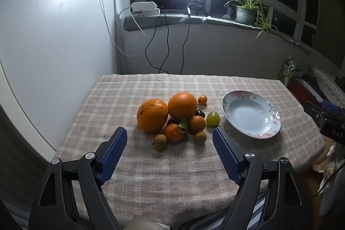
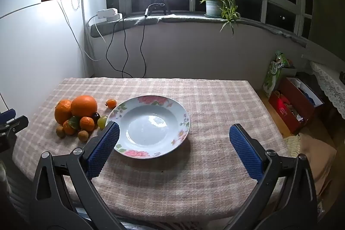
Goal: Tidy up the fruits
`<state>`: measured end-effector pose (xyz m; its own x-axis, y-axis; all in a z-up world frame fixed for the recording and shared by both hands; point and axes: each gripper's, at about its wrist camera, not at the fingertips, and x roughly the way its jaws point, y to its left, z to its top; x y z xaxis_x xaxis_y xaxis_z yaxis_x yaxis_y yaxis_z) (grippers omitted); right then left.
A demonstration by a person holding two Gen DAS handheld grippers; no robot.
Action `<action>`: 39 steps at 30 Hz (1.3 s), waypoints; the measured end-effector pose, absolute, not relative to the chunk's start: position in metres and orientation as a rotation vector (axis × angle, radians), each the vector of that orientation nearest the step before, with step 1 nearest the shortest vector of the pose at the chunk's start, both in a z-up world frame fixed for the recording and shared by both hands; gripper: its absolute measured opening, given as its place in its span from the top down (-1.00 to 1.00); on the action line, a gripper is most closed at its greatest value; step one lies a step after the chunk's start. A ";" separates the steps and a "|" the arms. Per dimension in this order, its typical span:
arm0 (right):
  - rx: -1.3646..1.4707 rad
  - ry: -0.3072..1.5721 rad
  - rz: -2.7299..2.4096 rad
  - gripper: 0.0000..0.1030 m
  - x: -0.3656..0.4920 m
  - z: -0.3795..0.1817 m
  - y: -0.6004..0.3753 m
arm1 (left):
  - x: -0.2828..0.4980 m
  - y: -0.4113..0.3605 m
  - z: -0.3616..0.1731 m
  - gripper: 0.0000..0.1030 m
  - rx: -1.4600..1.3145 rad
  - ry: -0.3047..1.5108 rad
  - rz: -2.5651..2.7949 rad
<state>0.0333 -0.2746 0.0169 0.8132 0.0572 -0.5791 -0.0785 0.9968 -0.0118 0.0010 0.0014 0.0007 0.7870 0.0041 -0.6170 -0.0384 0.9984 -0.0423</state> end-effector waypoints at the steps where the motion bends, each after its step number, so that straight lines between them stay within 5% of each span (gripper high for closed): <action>1: -0.029 0.601 0.074 -1.00 0.033 0.017 -0.275 | -0.001 0.000 0.001 -0.59 -0.029 0.641 0.026; 39: -0.048 0.583 0.062 -1.00 0.028 0.022 -0.269 | -0.002 0.002 0.009 -0.59 -0.044 0.617 0.031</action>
